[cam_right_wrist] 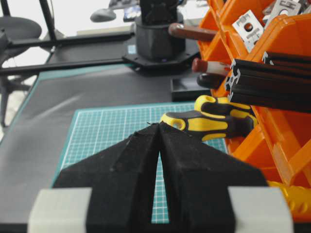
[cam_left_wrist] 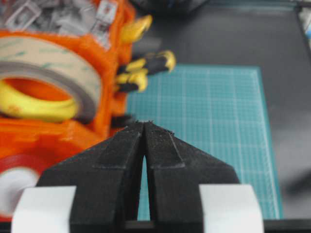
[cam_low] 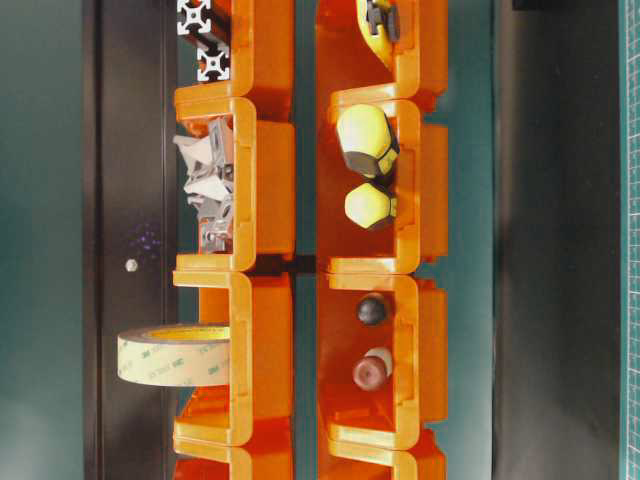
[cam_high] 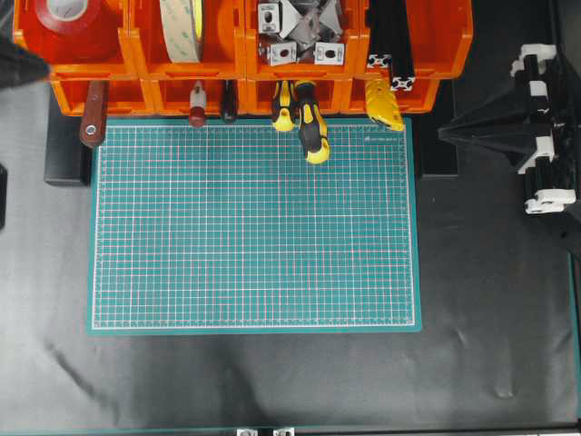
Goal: Pick vinyl tape from container rack with left arm.
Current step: 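Move the left gripper up to the top-left bin holding the red tape roll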
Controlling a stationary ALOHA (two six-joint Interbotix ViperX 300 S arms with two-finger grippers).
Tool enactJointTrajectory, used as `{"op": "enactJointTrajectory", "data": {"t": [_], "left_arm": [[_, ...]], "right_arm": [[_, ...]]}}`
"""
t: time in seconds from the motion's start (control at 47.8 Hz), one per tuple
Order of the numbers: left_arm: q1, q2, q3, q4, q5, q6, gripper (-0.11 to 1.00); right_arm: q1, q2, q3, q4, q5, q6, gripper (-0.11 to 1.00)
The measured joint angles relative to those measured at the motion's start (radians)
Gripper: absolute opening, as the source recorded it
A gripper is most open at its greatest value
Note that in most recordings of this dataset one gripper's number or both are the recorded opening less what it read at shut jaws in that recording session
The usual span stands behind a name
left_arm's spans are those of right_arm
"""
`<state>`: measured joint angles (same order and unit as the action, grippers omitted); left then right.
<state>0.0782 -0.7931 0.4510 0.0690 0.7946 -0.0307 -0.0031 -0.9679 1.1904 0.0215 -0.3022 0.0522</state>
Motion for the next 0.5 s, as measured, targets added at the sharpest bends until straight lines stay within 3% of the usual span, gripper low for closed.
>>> {"op": "enactJointTrajectory", "data": {"t": [0.126,0.23,0.398,0.502], "left_arm": [[0.046,0.087,-0.117,0.003,0.190,0.031,0.00],[0.071,0.169,-0.190,0.006,0.328,0.100,0.00],[0.100,0.239,-0.270,0.006,0.439,0.230,0.00],[0.114,0.272,-0.307,0.008,0.453,0.272,0.08]], "right_arm": [[0.002,0.000,0.000,0.000,0.002,0.000,0.00],[0.002,0.000,0.000,0.000,0.000,0.000,0.00],[0.003,0.000,0.000,0.002,0.000,0.000,0.00],[0.005,0.000,0.000,0.002,0.002,0.006,0.00]]}}
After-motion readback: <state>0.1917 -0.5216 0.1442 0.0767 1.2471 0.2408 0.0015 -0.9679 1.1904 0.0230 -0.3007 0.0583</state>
